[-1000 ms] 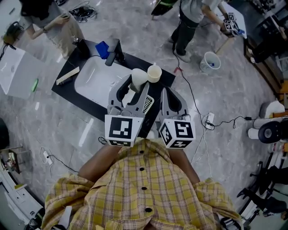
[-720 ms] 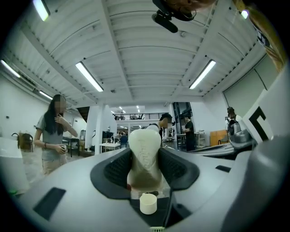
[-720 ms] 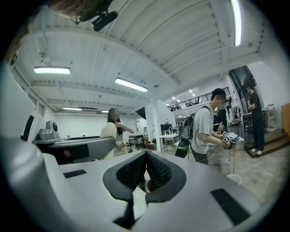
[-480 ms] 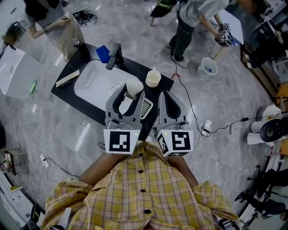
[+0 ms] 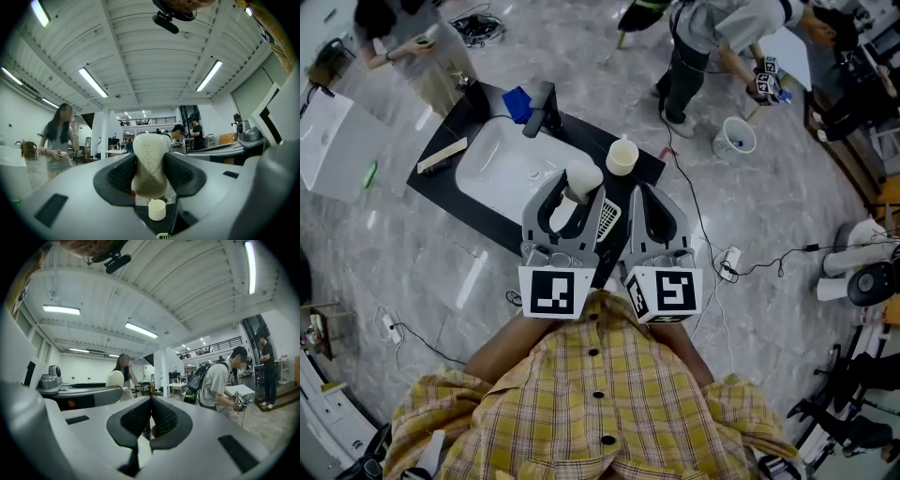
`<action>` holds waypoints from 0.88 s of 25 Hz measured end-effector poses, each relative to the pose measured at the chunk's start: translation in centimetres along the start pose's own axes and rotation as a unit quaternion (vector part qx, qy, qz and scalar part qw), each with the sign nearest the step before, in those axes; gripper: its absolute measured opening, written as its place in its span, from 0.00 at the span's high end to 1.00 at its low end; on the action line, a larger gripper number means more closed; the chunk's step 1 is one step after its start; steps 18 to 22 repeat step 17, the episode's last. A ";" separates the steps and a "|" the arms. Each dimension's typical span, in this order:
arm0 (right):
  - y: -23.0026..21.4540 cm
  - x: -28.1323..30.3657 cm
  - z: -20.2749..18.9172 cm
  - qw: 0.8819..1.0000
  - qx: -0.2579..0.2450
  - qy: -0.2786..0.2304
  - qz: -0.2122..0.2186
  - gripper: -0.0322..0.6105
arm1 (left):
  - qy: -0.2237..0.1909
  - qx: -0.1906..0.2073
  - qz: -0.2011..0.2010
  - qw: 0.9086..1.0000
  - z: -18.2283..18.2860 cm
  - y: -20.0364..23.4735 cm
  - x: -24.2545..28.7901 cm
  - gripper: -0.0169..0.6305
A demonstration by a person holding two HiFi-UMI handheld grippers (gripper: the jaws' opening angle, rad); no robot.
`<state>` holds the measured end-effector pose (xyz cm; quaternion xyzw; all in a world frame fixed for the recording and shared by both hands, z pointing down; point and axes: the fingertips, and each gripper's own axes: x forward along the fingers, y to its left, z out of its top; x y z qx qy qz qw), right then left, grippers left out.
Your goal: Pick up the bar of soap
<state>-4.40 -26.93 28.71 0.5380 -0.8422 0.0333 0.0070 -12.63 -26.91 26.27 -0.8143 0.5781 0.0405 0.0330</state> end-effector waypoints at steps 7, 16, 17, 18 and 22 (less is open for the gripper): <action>-0.5 -0.3 0.4 1.000 0.001 -0.004 -0.004 0.92 | 0.000 0.002 -0.002 1.000 0.3 -0.5 0.2 0.67; -0.5 -0.4 0.4 1.000 0.002 -0.002 -0.003 0.92 | 0.003 0.001 -0.002 1.000 0.4 -0.6 0.1 0.67; -0.6 -0.4 0.4 1.000 0.002 -0.002 -0.003 0.92 | 0.004 0.001 -0.002 1.000 0.3 -0.6 0.0 0.67; -0.6 -0.4 0.4 1.000 0.002 -0.002 -0.003 0.92 | 0.004 0.001 -0.002 1.000 0.3 -0.6 0.0 0.67; -0.6 -0.4 0.4 1.000 0.002 -0.002 -0.003 0.92 | 0.004 0.001 -0.002 1.000 0.3 -0.6 0.0 0.67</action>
